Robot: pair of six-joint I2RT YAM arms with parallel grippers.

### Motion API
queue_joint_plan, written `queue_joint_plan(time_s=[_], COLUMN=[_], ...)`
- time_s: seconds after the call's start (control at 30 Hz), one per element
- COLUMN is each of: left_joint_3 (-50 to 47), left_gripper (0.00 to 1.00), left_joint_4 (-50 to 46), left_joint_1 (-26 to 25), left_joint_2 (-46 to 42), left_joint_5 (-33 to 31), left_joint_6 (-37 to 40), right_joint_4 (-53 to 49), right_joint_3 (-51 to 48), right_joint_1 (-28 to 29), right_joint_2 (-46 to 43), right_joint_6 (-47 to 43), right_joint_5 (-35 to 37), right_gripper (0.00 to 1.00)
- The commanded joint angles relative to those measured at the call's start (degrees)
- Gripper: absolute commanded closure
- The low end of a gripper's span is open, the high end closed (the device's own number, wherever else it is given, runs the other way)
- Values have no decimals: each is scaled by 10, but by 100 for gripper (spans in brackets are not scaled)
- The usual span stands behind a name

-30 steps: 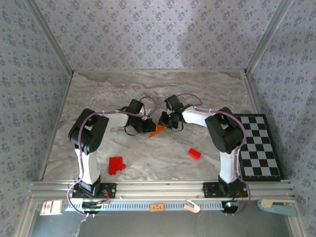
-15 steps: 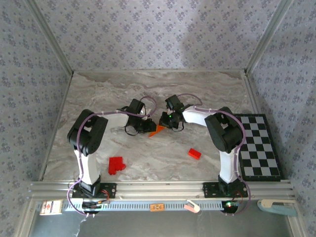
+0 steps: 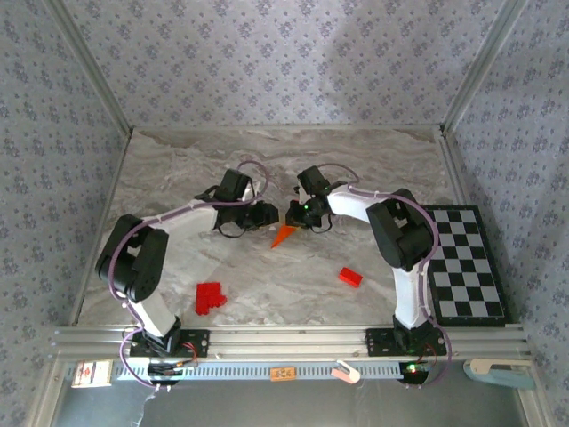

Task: Fold a paper plane with a square sheet of paper (pick it up from the middle)

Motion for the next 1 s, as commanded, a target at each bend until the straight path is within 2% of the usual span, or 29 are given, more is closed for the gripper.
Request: queue_joint_plan(time_s=[0.0, 0.43, 0.97], left_joint_3=[-14, 7, 20], left_gripper=[72, 86, 88], left_joint_4=[69, 30, -17], left_joint_1=[-15, -29, -31], left_joint_2=[13, 74, 120], left_joint_5=[42, 46, 29], left_joint_6=[-66, -36, -15], right_joint_4=[-52, -62, -75], right_joint_3=[1, 7, 13], right_joint_1=[-4, -3, -4], right_joint_2=[31, 39, 46], right_joint_6=[-17, -17, -20], right_joint_5=[8, 7, 10], right_gripper=[85, 86, 86])
